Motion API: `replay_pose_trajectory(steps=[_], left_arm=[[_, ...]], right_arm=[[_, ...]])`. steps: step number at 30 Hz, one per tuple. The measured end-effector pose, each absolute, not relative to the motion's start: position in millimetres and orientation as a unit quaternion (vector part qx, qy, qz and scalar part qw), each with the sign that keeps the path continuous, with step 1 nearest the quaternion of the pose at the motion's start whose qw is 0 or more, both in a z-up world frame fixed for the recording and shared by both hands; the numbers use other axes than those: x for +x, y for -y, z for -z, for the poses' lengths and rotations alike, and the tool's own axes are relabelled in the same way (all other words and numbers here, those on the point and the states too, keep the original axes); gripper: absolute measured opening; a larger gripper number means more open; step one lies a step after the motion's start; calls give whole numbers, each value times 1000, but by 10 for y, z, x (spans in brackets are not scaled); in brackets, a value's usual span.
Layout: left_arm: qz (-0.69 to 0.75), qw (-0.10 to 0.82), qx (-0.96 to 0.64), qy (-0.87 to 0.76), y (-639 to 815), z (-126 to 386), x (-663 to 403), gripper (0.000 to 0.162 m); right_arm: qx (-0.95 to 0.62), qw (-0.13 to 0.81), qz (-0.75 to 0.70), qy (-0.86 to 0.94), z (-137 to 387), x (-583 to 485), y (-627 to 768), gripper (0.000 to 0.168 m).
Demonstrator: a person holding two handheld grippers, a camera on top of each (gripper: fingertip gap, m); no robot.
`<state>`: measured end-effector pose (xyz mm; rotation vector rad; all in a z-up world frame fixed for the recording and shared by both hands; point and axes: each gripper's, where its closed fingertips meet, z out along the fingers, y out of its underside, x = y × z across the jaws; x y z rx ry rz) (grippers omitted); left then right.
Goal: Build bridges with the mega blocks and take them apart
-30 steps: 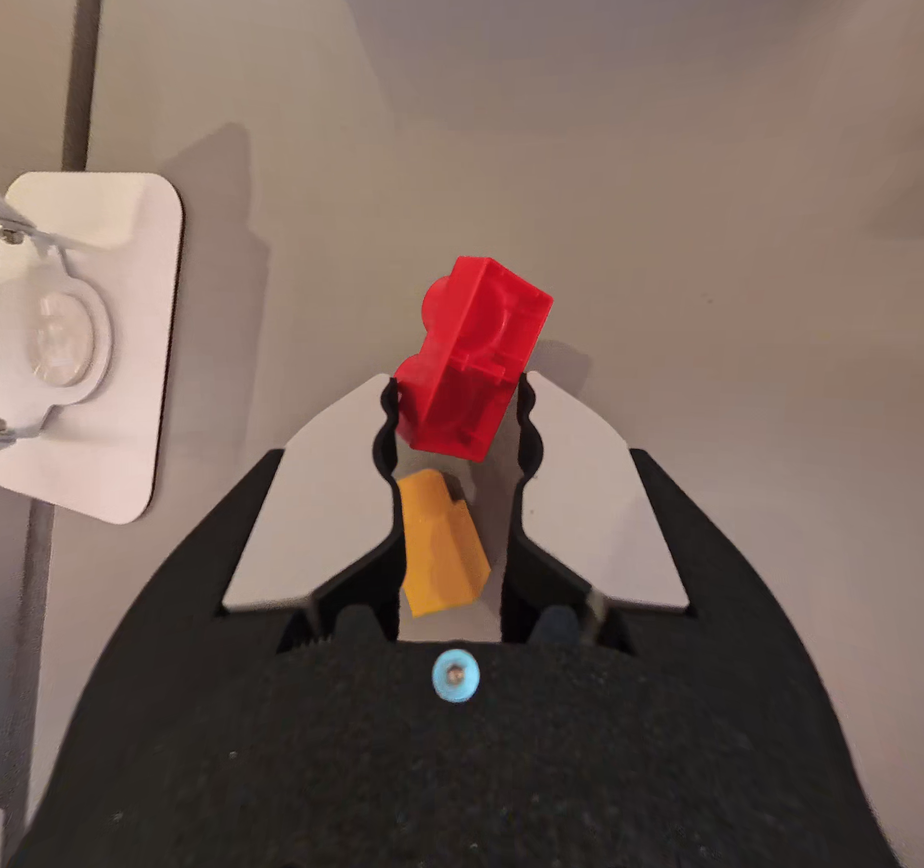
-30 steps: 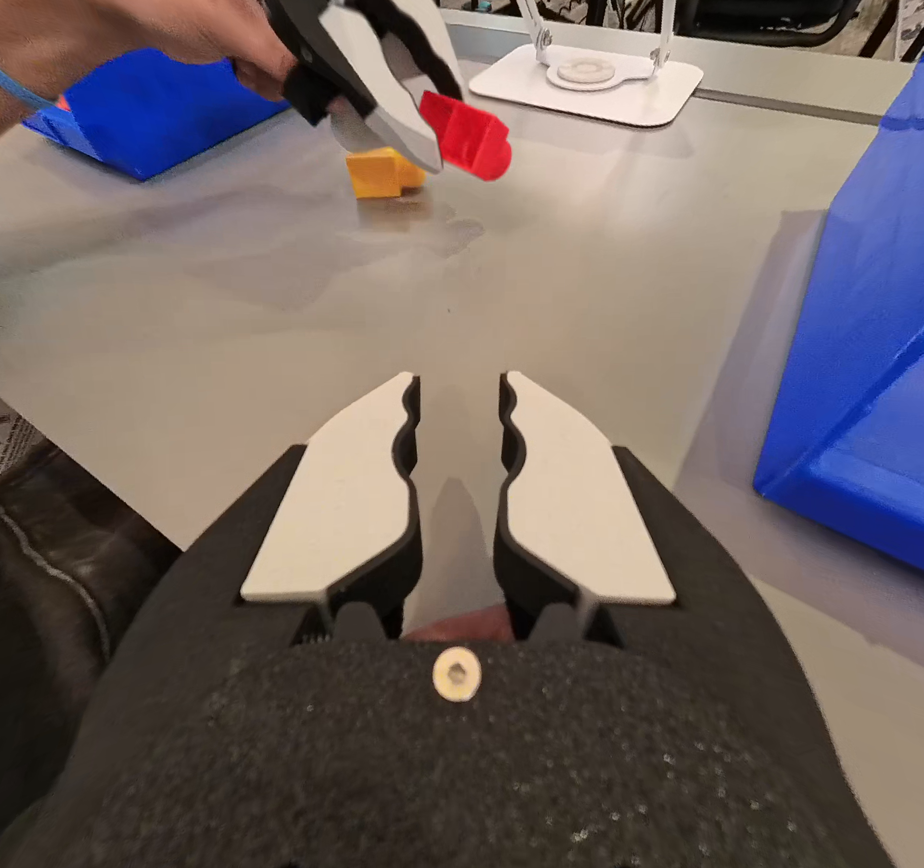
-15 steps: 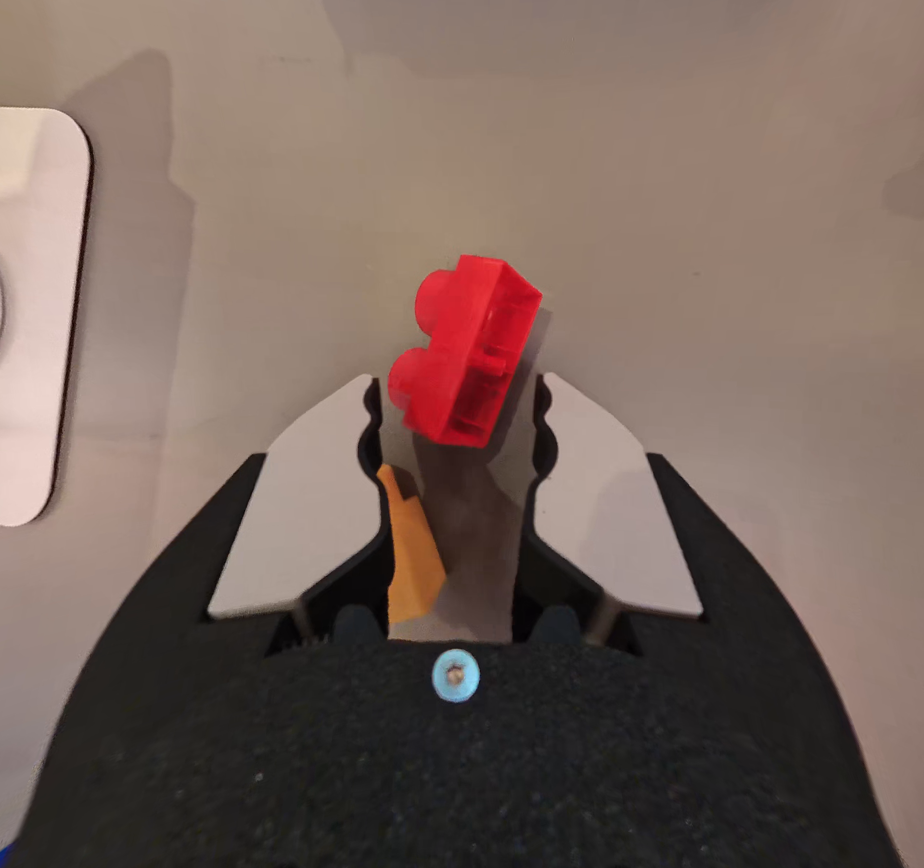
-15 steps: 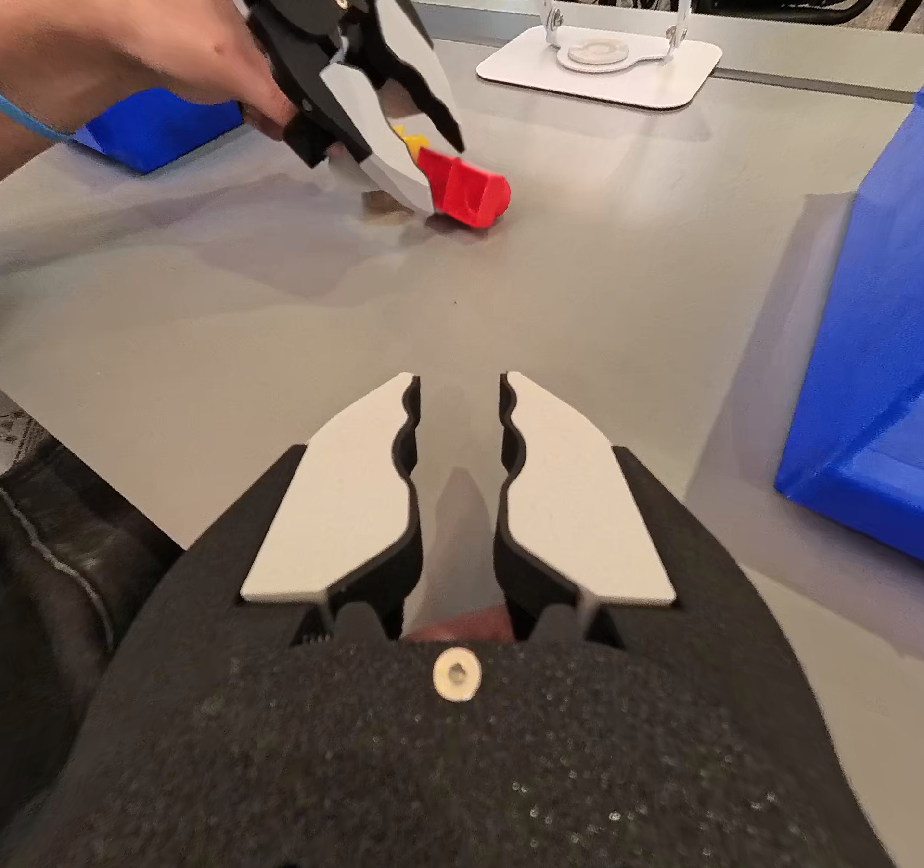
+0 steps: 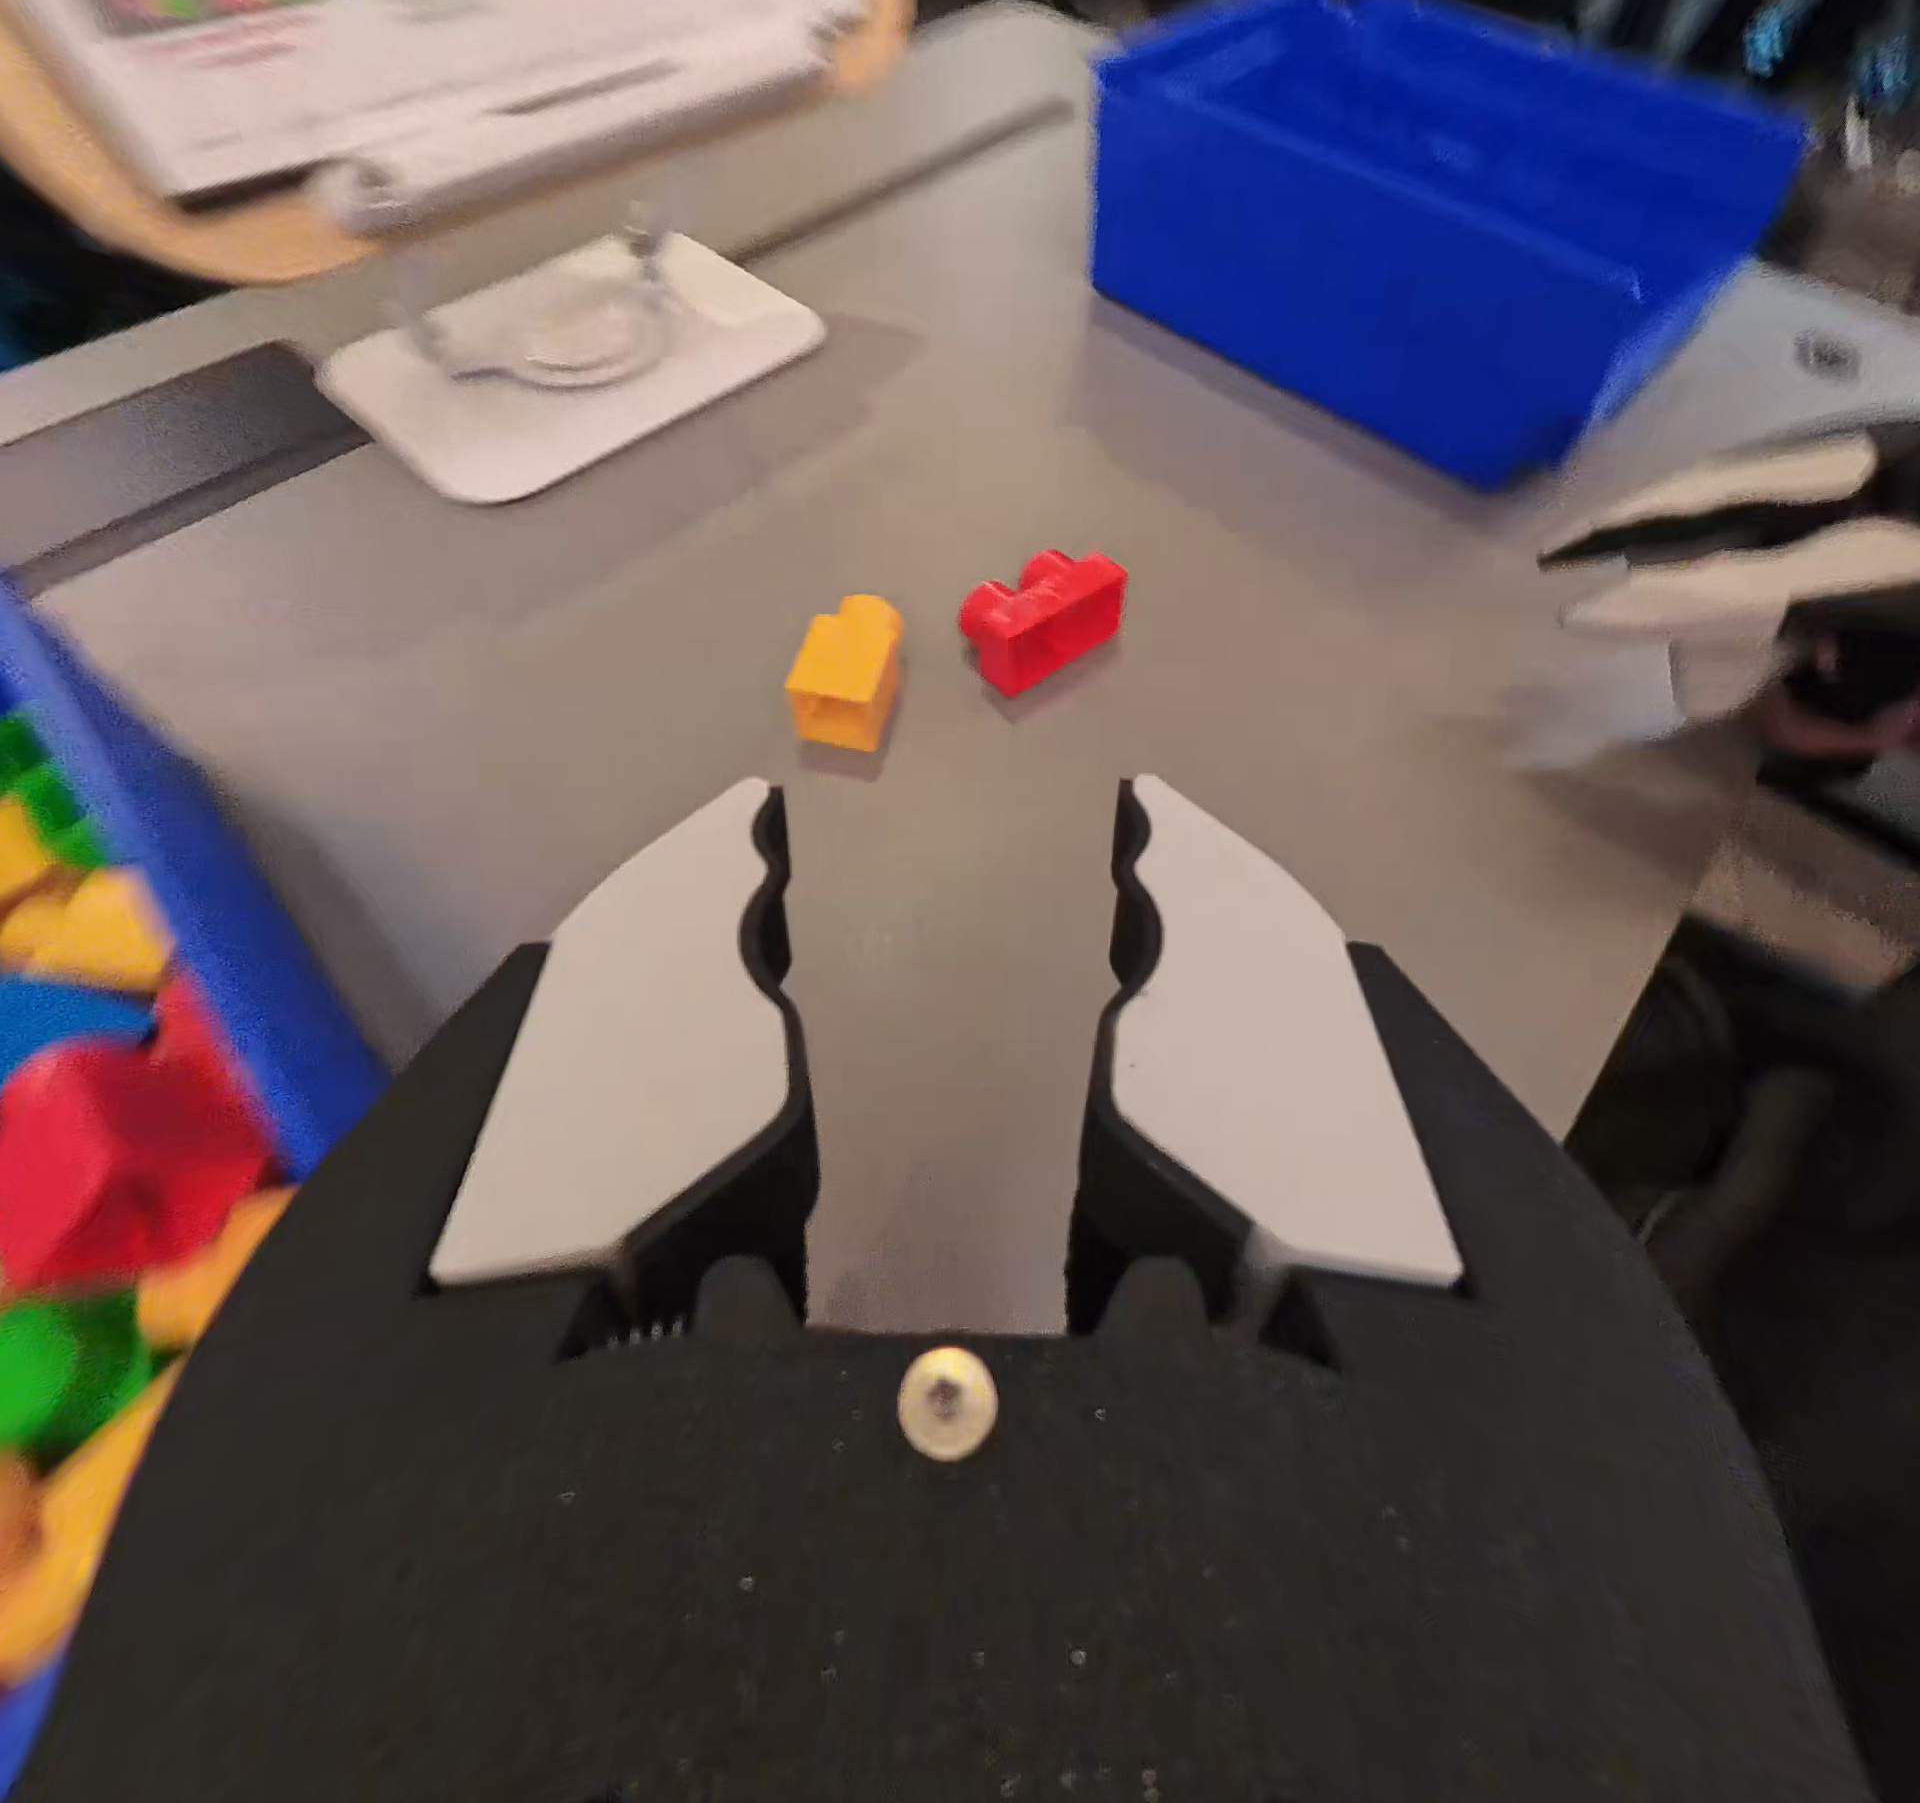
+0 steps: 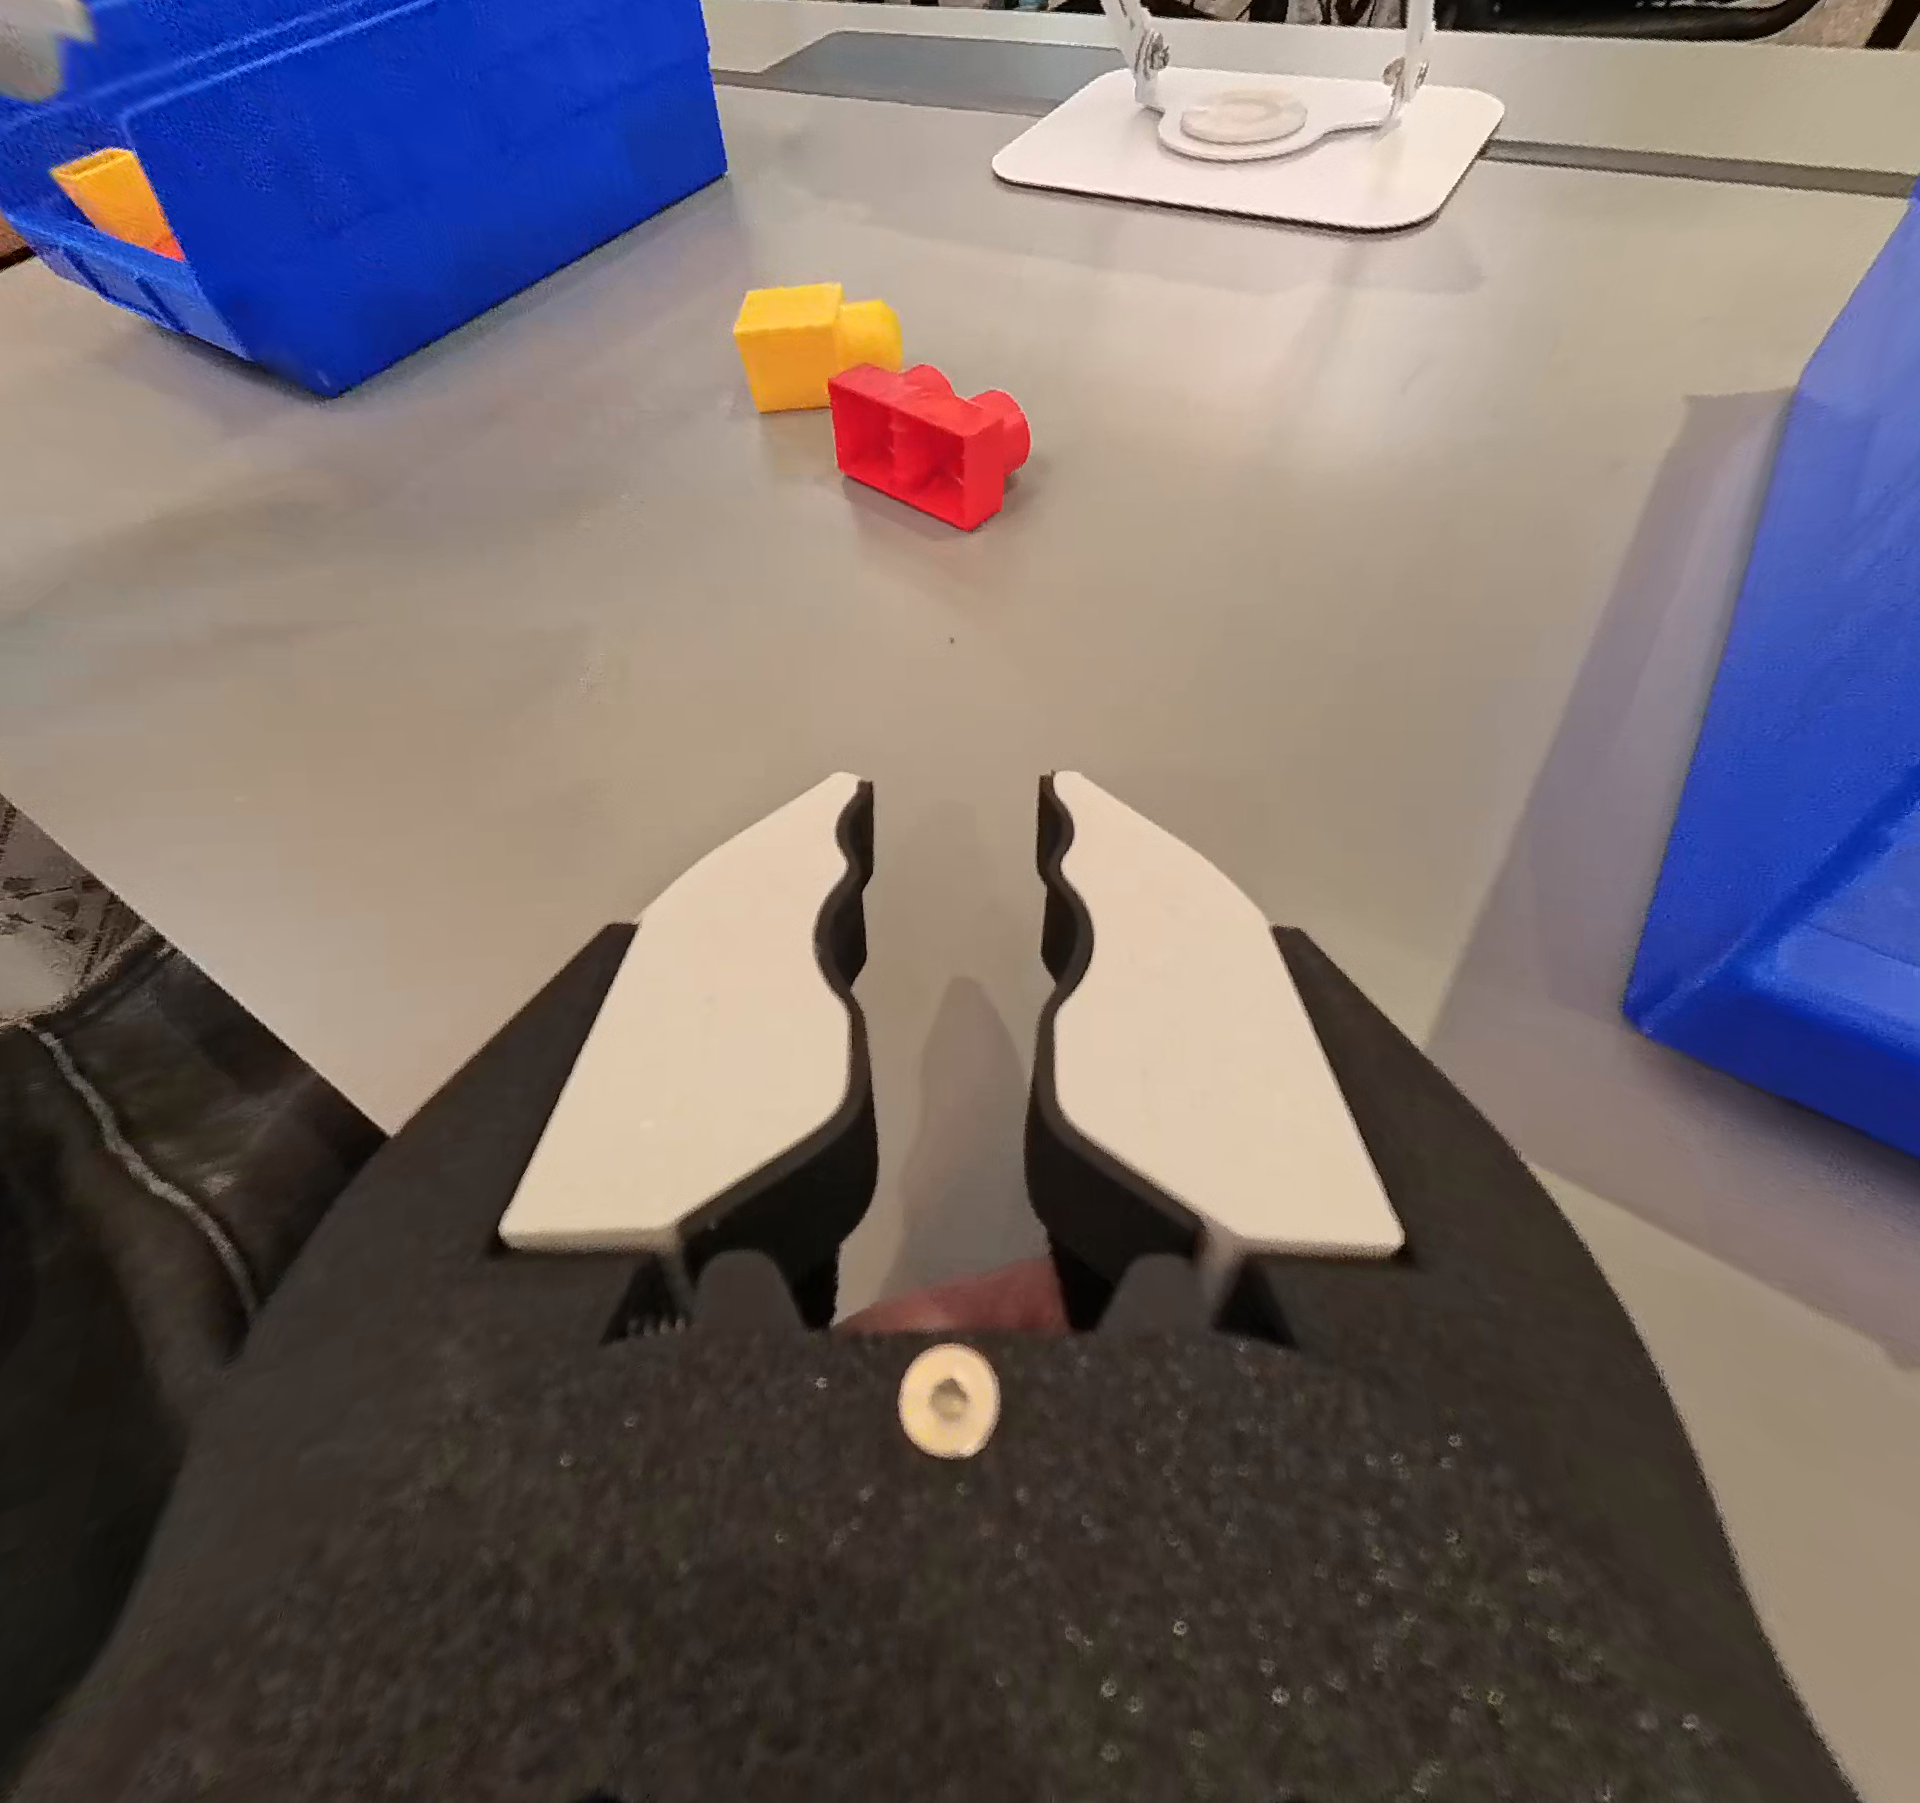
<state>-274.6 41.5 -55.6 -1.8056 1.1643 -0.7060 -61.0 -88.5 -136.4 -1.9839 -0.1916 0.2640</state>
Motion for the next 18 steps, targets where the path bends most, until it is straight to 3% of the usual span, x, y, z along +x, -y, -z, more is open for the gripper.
replay_pose_trajectory(steps=[3,9,18], left_arm=[[285,470,-760,-345,-484,487,-3292,58],[244,458,-821,-236,-559,629,-4059,58],[30,374,-869,-323,-1915,872,-4319,63]], right_arm=[[-832,536,-111,85,1355,-650,894,30],[-835,529,-116,101,1408,-761,888,30],[-828,538,-107,113,1340,-819,926,29]])
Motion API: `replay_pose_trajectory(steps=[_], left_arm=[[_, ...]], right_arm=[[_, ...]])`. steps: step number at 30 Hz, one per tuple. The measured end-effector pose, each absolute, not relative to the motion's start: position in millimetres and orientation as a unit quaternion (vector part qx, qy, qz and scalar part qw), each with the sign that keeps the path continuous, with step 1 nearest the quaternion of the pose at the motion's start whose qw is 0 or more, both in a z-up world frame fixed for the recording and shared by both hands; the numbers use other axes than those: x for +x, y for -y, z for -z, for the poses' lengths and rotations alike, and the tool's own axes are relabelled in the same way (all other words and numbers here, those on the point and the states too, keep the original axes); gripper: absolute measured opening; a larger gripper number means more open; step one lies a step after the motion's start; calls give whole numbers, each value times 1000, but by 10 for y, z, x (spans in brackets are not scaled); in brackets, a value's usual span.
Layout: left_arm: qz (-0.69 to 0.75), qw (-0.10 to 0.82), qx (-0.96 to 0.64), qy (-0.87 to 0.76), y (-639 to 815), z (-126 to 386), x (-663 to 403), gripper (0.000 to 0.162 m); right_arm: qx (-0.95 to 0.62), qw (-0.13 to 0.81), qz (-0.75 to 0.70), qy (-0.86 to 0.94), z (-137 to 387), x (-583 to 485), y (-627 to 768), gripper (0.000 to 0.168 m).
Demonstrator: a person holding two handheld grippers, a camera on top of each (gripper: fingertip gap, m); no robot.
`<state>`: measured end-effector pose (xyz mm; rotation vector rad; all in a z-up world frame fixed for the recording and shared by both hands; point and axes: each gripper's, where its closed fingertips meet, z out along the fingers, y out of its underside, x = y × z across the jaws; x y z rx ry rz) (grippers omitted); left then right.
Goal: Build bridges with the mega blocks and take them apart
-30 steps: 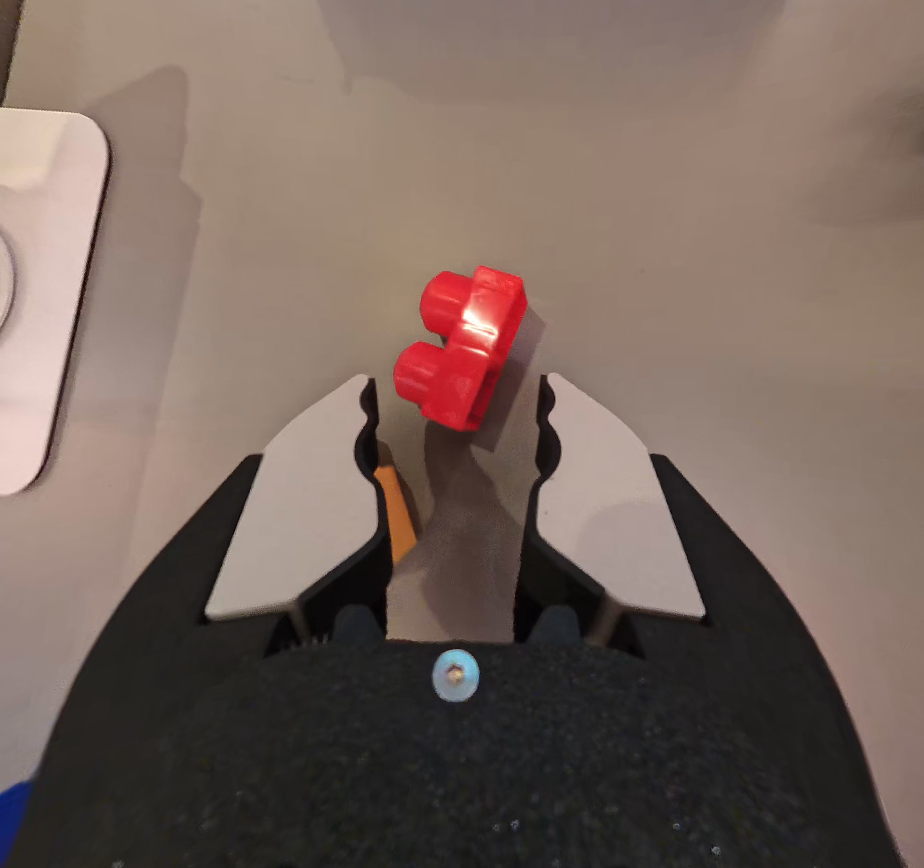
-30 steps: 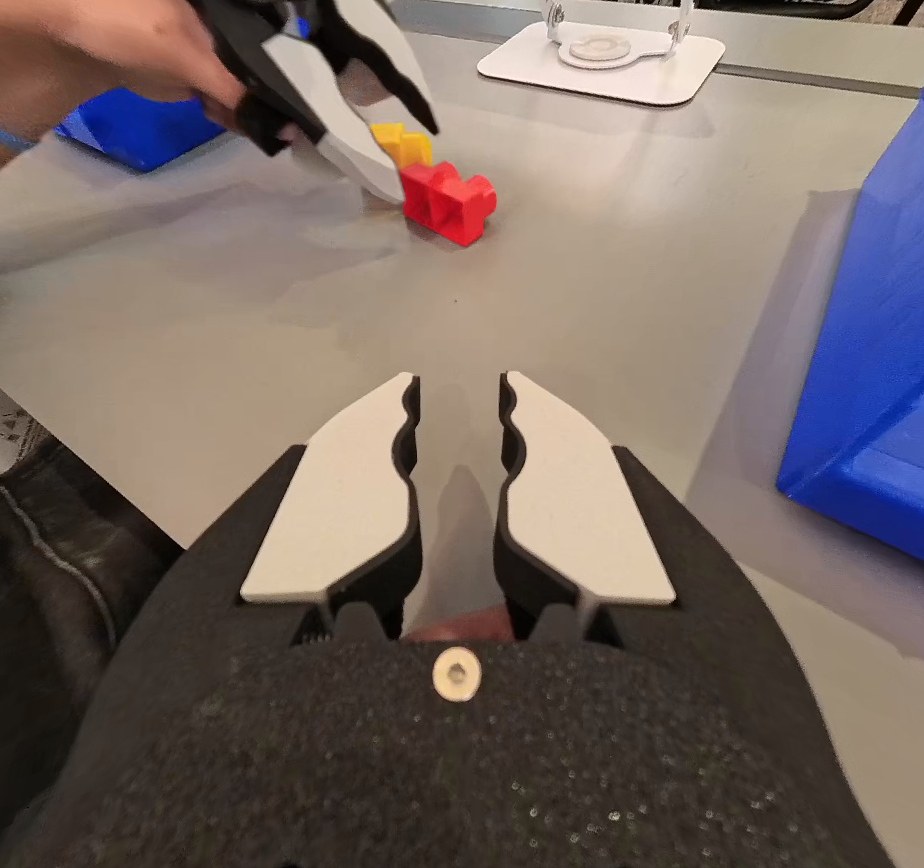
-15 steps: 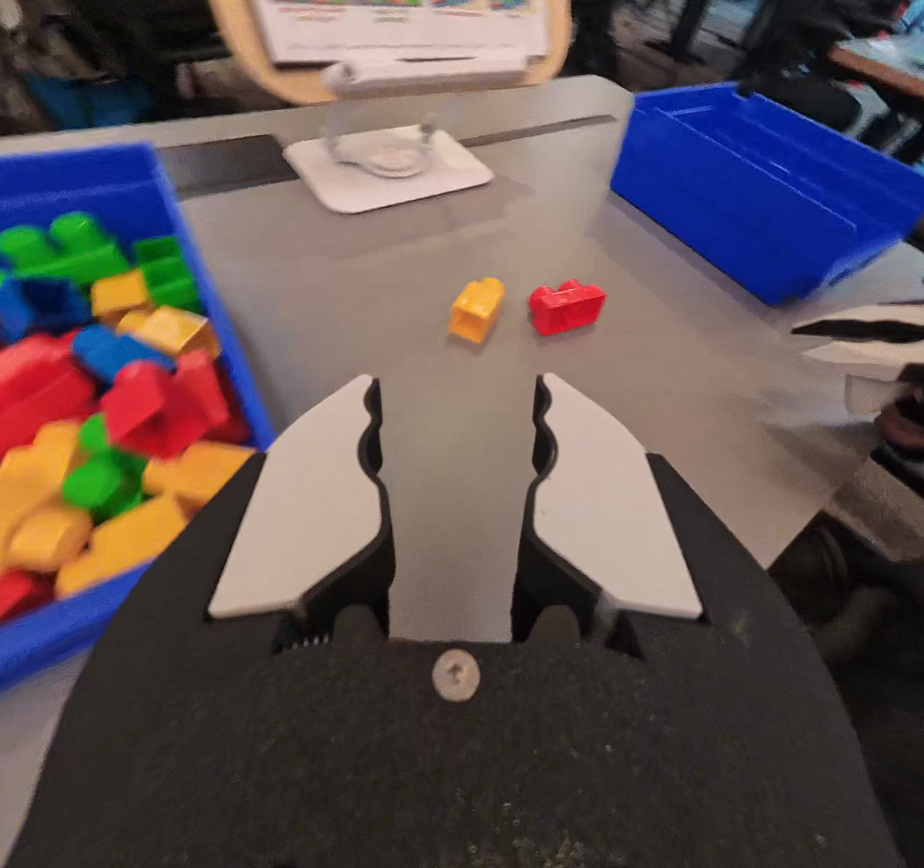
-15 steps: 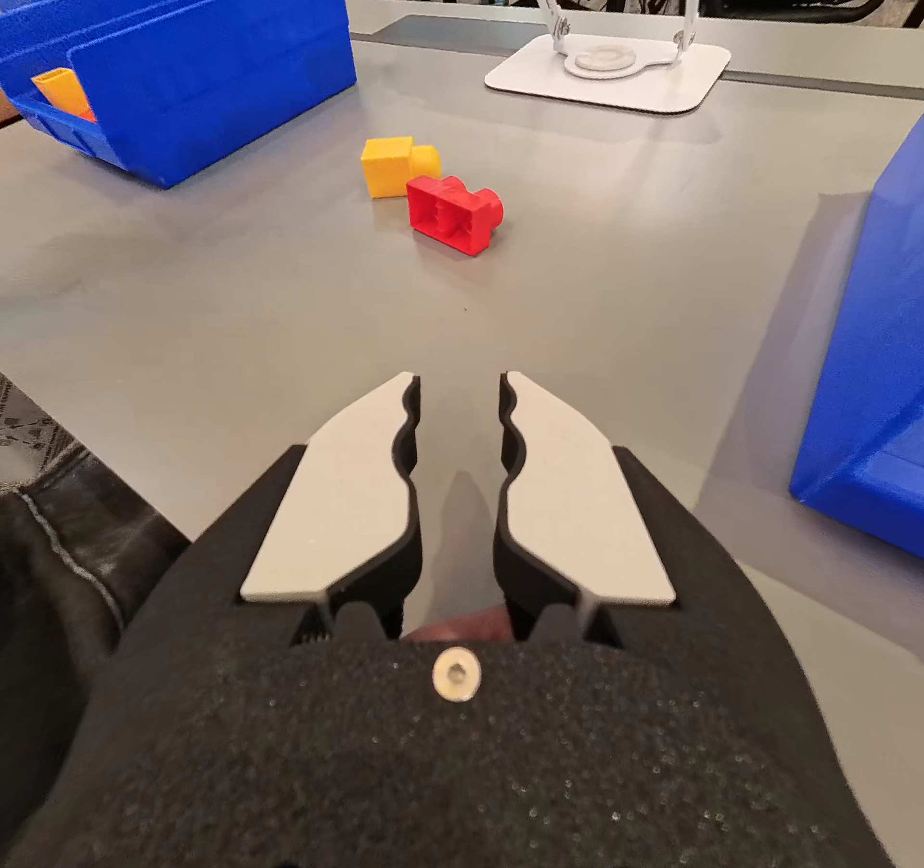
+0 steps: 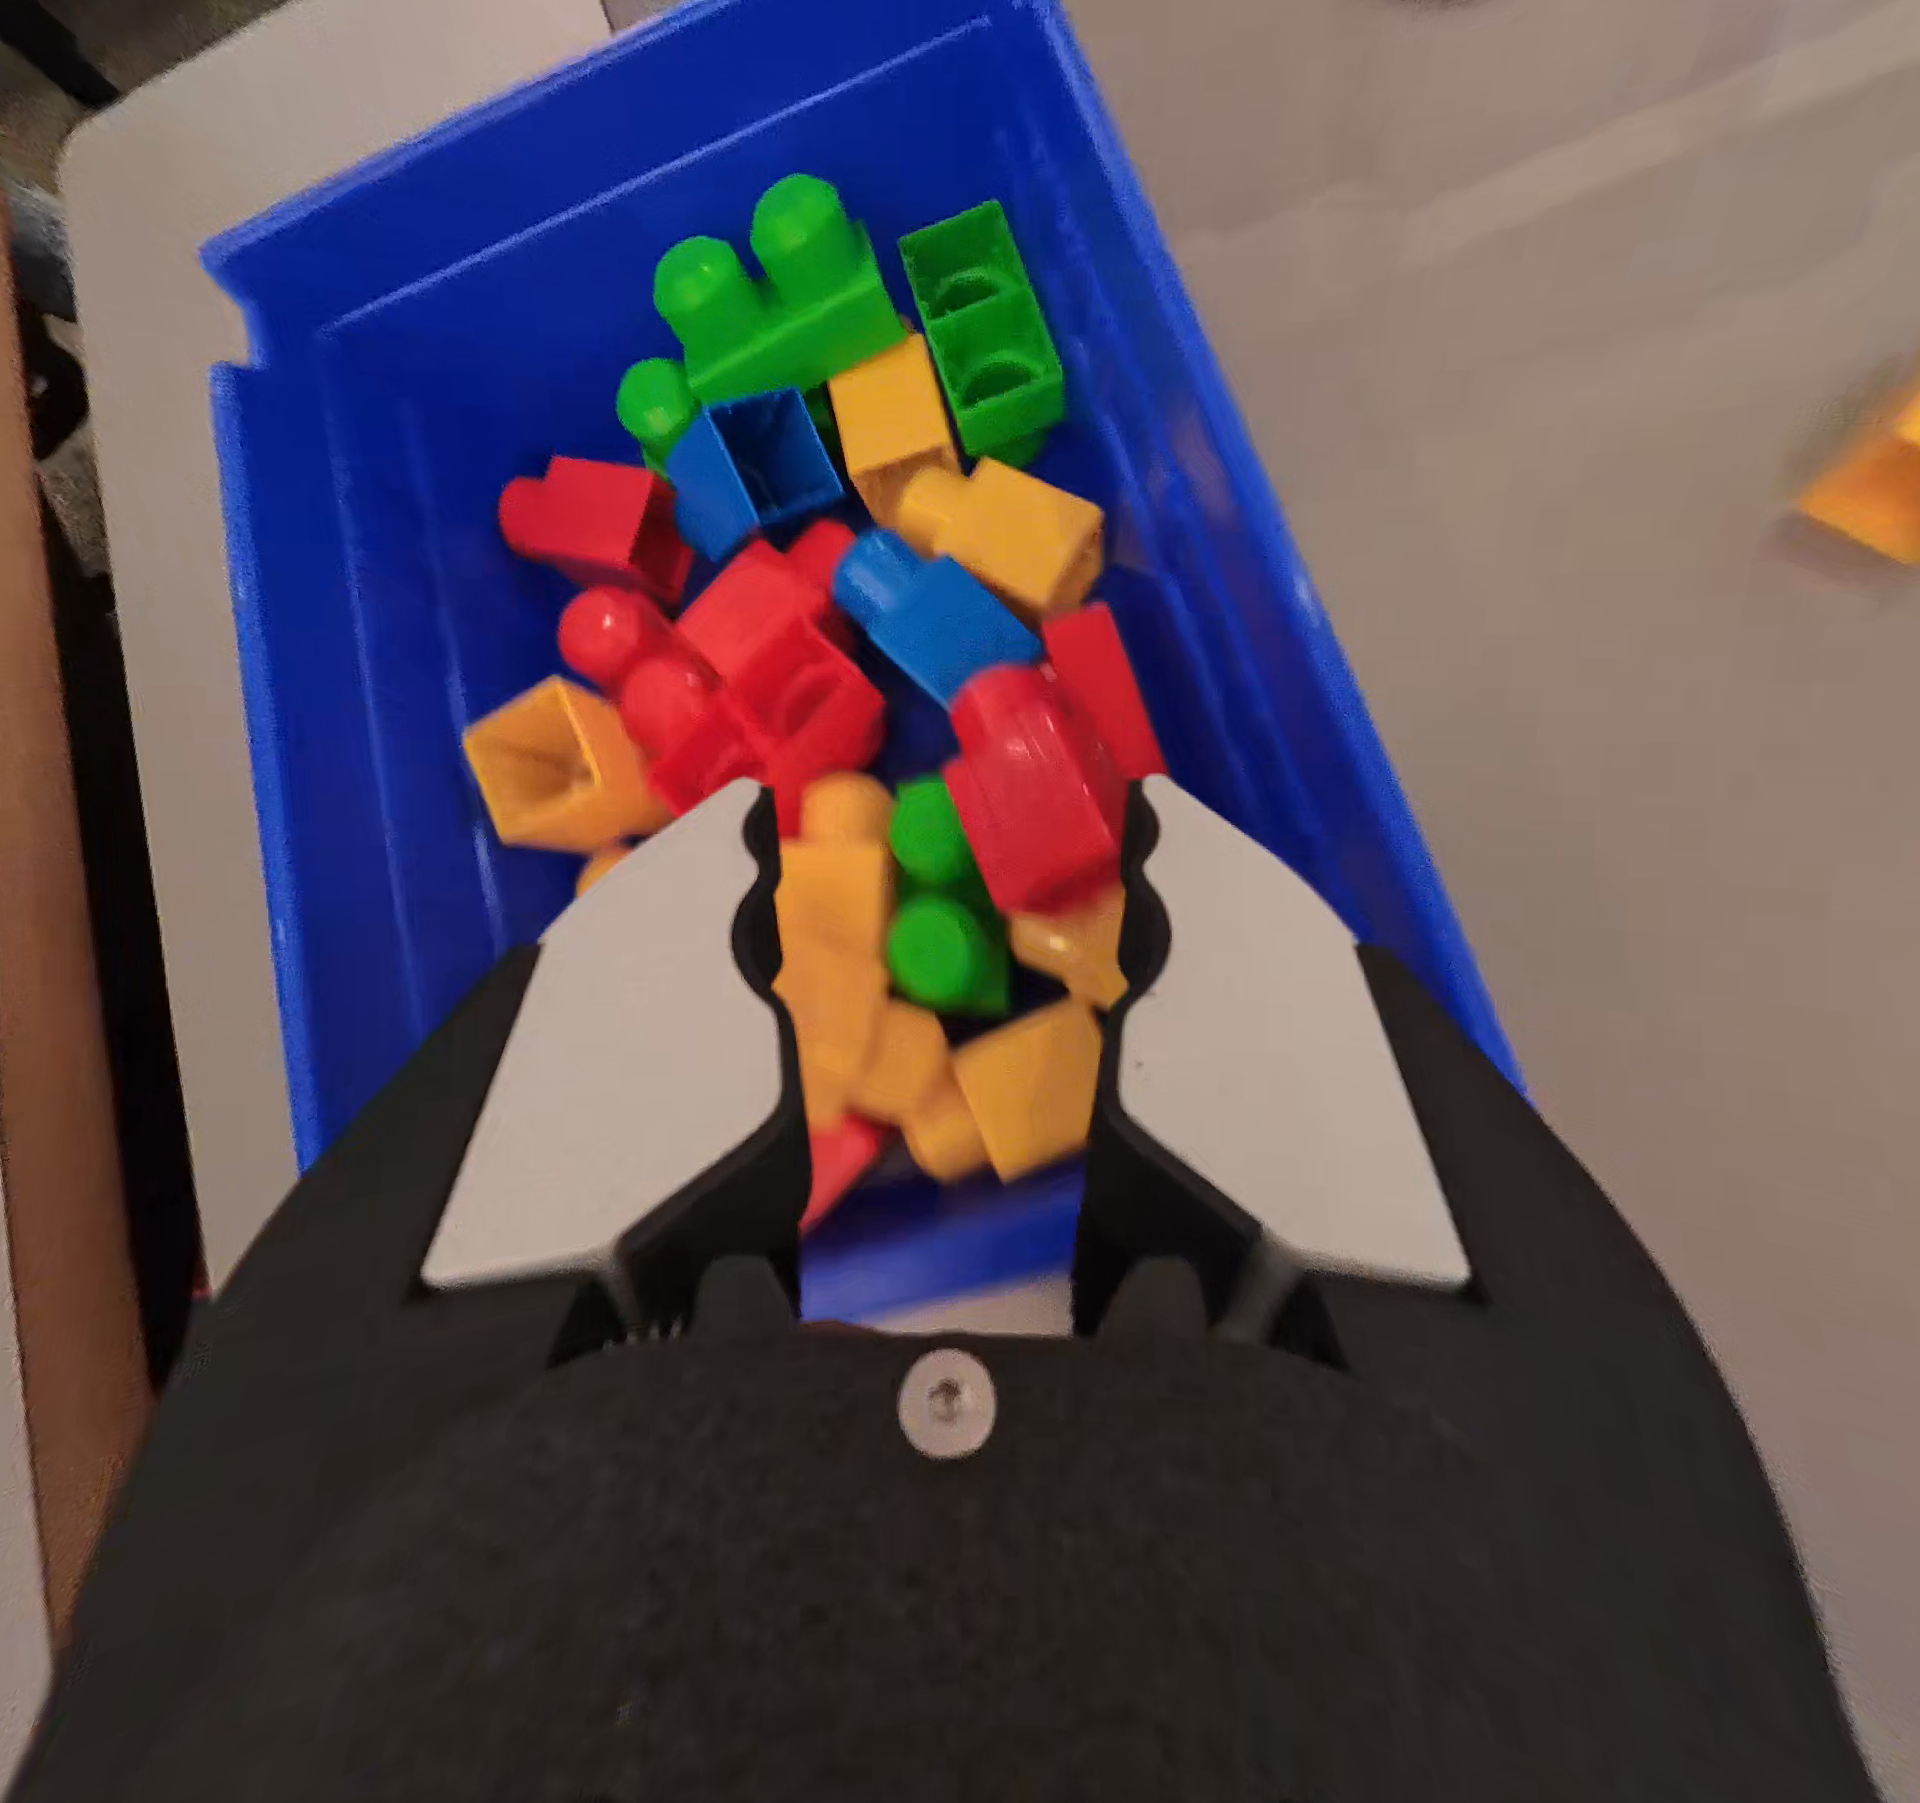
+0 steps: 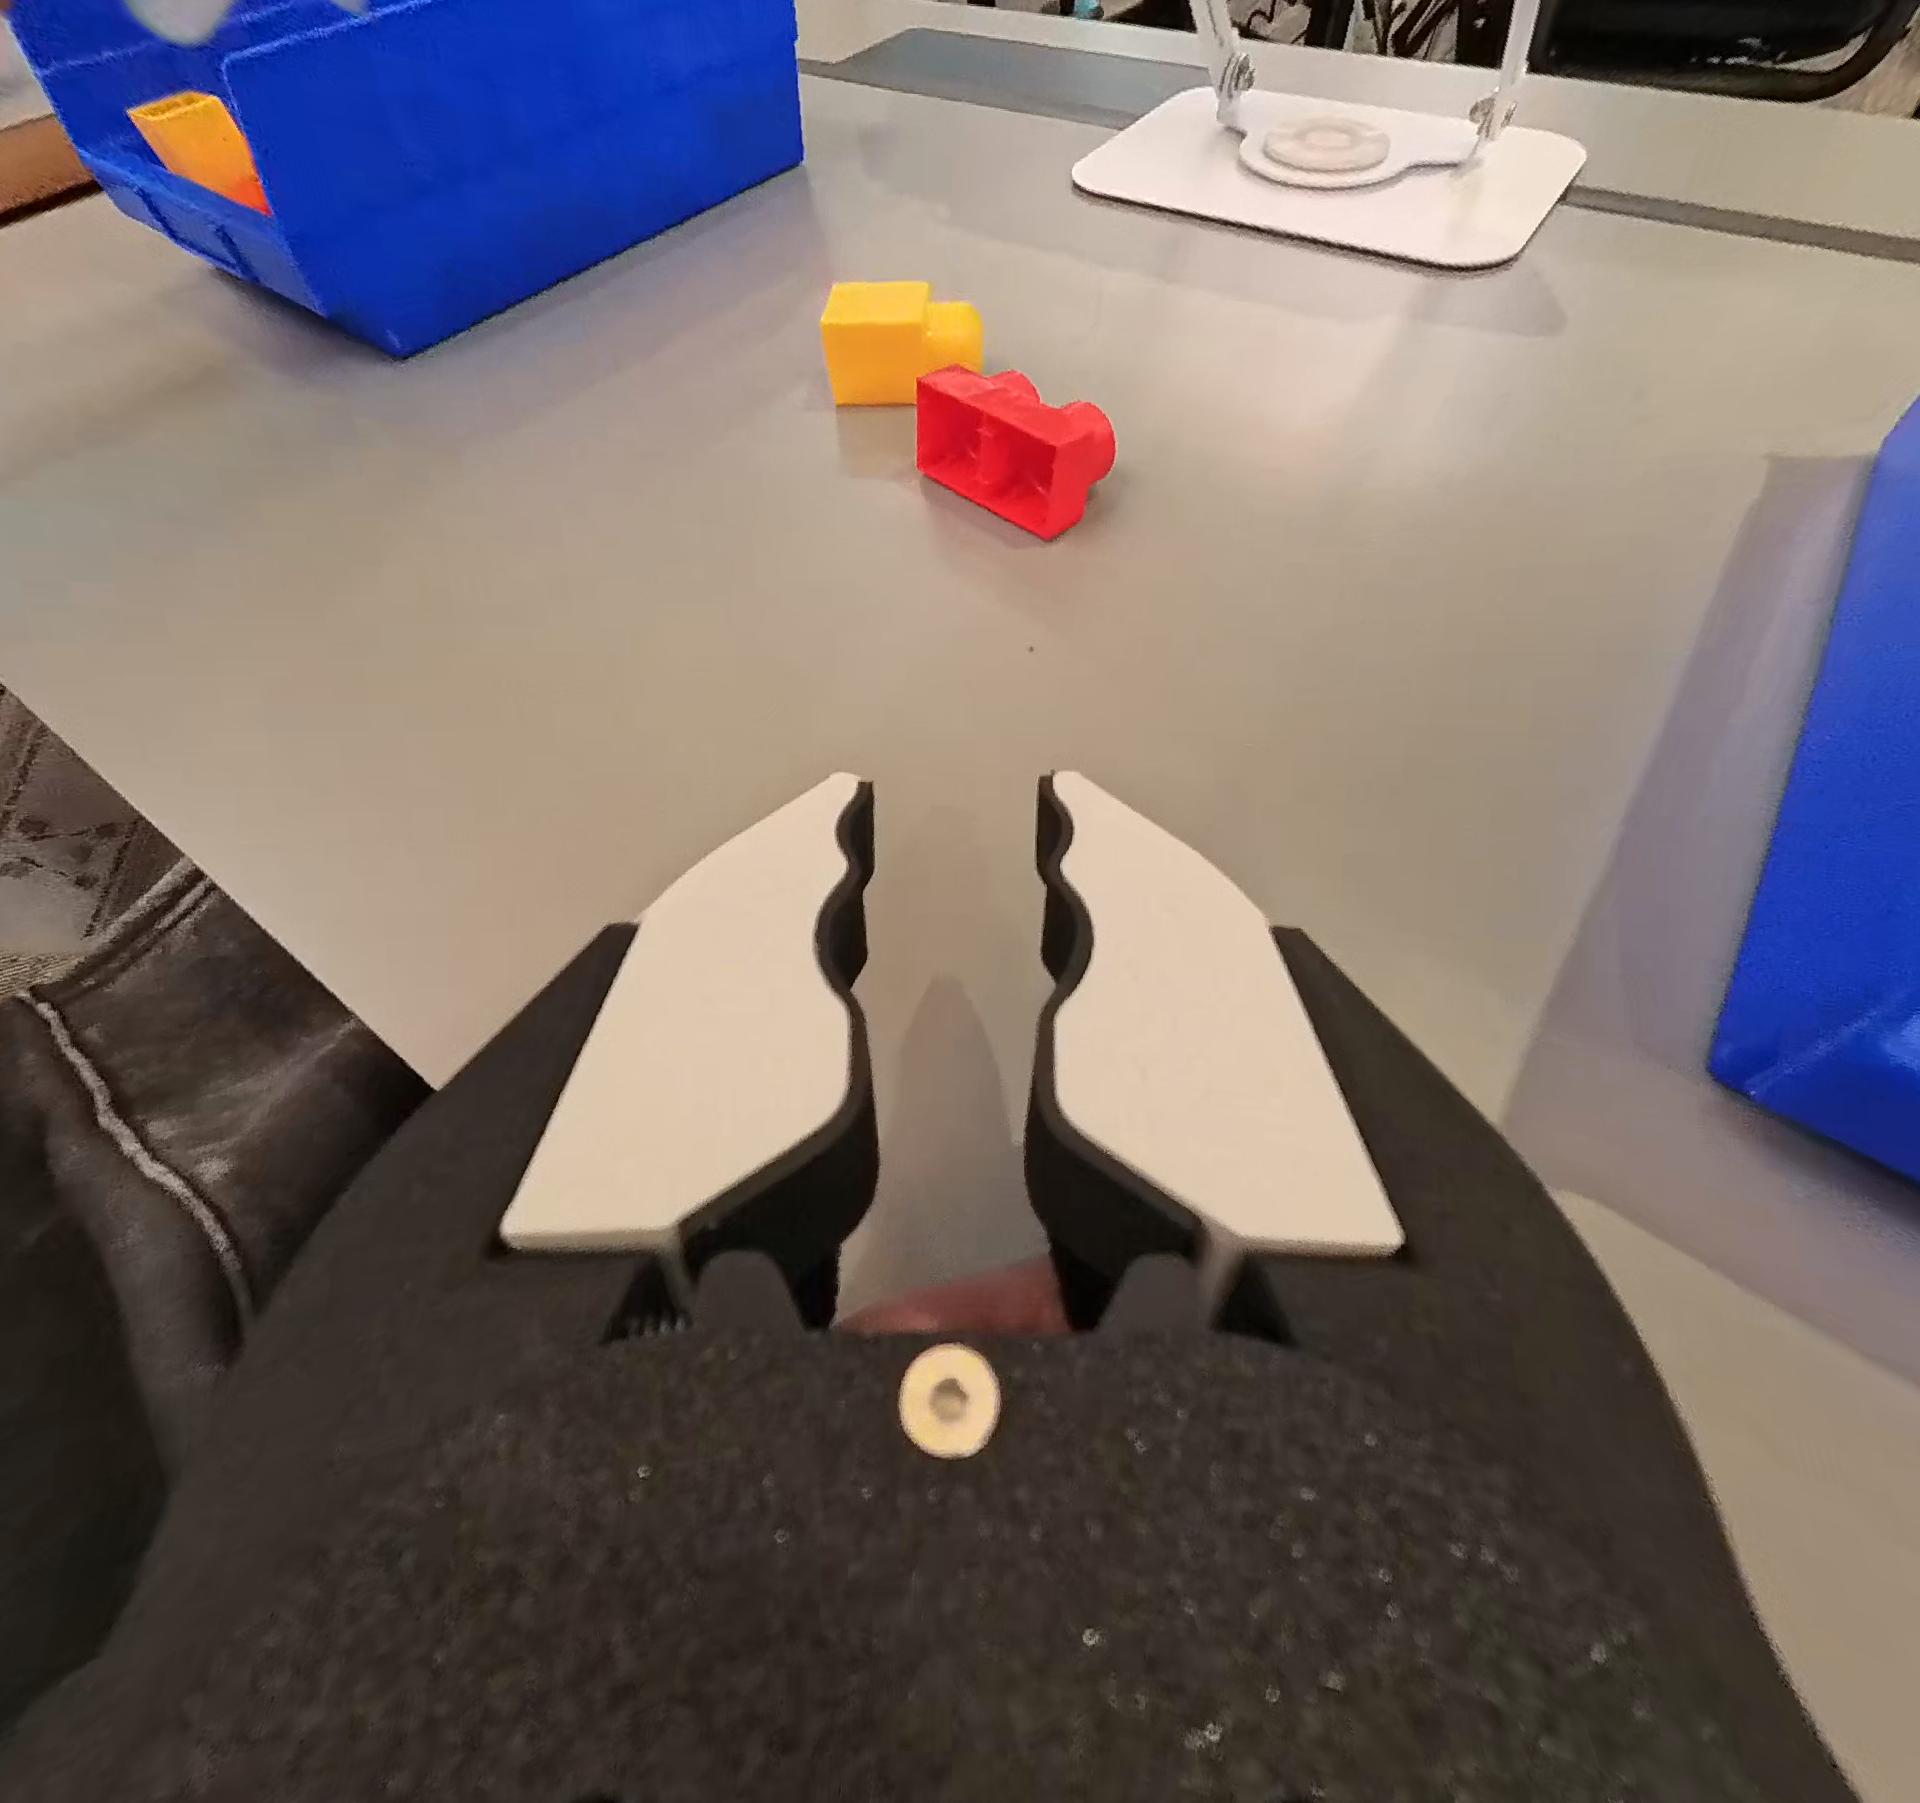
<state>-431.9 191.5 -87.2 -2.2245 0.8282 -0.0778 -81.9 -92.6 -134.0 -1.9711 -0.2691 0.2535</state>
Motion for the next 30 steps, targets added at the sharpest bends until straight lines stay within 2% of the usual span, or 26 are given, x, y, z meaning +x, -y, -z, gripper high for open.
replay_pose_trajectory(steps=[8,12,19,22,26,28,30], left_arm=[[1,241,-922,-304,-3190,1505,-4134,70],[-15,199,-941,-272,-3311,1660,-4202,52],[28,256,-925,-280,-3079,1311,-4305,51],[74,333,-892,-297,-2745,828,-4168,51],[204,445,-779,-392,-1761,136,-3441,51],[260,469,-713,-452,-1163,35,-3027,51],[277,466,-681,-492,-761,205,-2699,51]], right_arm=[[-833,534,-97,109,1366,-789,921,29],[-836,530,-99,101,1397,-744,919,29],[-839,525,-107,91,1435,-692,903,29],[-839,524,-111,92,1426,-705,897,29],[-833,534,-103,101,1364,-733,899,29],[-833,532,-106,105,1375,-761,908,29],[-833,531,-109,109,1377,-786,915,29]])
